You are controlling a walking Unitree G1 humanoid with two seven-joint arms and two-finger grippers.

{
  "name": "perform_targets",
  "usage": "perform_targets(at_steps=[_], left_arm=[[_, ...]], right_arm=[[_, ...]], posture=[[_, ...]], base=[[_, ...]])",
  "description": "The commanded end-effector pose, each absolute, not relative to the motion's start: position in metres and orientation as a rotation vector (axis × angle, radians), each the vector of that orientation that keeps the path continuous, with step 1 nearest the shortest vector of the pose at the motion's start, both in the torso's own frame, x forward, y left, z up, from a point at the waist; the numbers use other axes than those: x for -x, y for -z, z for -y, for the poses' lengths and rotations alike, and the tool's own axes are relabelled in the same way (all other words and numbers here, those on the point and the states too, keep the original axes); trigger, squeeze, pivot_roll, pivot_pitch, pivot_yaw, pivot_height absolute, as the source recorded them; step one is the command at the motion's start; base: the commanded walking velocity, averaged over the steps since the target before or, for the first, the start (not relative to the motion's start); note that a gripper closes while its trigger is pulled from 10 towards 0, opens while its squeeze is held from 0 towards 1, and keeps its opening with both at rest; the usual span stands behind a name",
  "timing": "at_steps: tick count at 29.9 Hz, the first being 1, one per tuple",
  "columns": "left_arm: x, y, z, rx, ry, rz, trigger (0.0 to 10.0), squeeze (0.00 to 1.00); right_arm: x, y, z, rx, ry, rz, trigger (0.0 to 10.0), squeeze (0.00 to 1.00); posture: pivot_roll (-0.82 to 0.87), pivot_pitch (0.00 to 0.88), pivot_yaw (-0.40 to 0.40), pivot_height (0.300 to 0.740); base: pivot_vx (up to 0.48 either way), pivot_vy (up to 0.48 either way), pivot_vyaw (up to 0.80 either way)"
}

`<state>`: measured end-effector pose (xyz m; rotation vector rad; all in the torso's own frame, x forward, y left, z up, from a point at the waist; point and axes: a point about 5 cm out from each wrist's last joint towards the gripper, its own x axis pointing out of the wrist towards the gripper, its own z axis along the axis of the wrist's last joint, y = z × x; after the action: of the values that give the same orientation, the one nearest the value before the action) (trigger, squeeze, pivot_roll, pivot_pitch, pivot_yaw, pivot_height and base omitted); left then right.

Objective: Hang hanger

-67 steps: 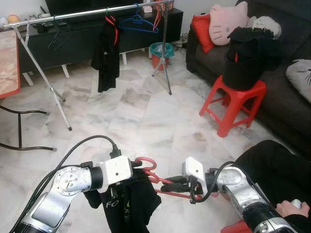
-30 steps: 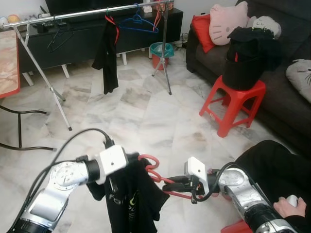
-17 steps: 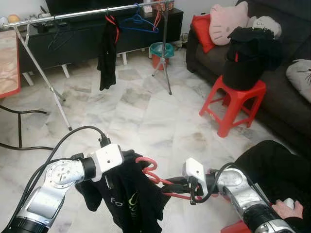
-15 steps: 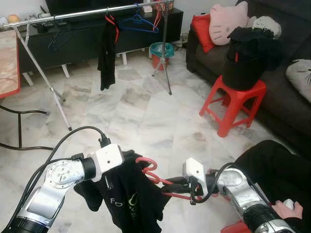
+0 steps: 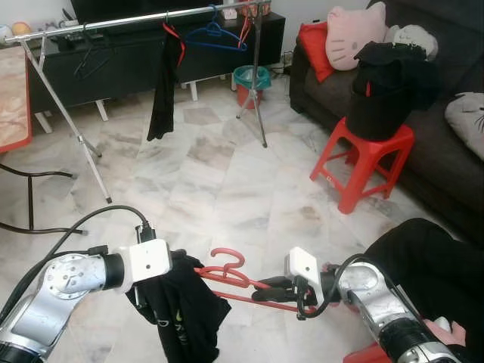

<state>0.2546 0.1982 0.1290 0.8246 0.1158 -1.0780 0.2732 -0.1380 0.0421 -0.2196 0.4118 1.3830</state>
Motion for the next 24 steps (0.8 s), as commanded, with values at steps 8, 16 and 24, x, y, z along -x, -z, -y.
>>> perform_targets(at_steps=[8, 16, 24], left_arm=[[-0.268, -0.136, -0.222, -0.866, 0.926, -0.087, 0.0, 0.00], [-0.265, -0.125, -0.231, -0.923, 0.939, -0.140, 0.0, 0.00], [-0.262, -0.127, -0.247, -0.978, 0.928, -0.158, 0.0, 0.00]], right_arm=[[-0.277, -0.050, 0.137, 0.250, -1.392, -0.366, 0.0, 0.00], [-0.277, -0.050, 0.137, 0.252, -1.389, -0.366, 0.0, 0.00], [-0.279, -0.047, 0.145, 0.275, -1.333, -0.385, 0.0, 0.00]], posture=[[0.07, 0.058, -0.036, 0.740], [0.07, 0.060, -0.036, 0.740], [0.07, 0.063, -0.035, 0.740]], base=[[0.000, 0.000, 0.00], [0.000, 0.000, 0.00], [0.000, 0.000, 0.00]])
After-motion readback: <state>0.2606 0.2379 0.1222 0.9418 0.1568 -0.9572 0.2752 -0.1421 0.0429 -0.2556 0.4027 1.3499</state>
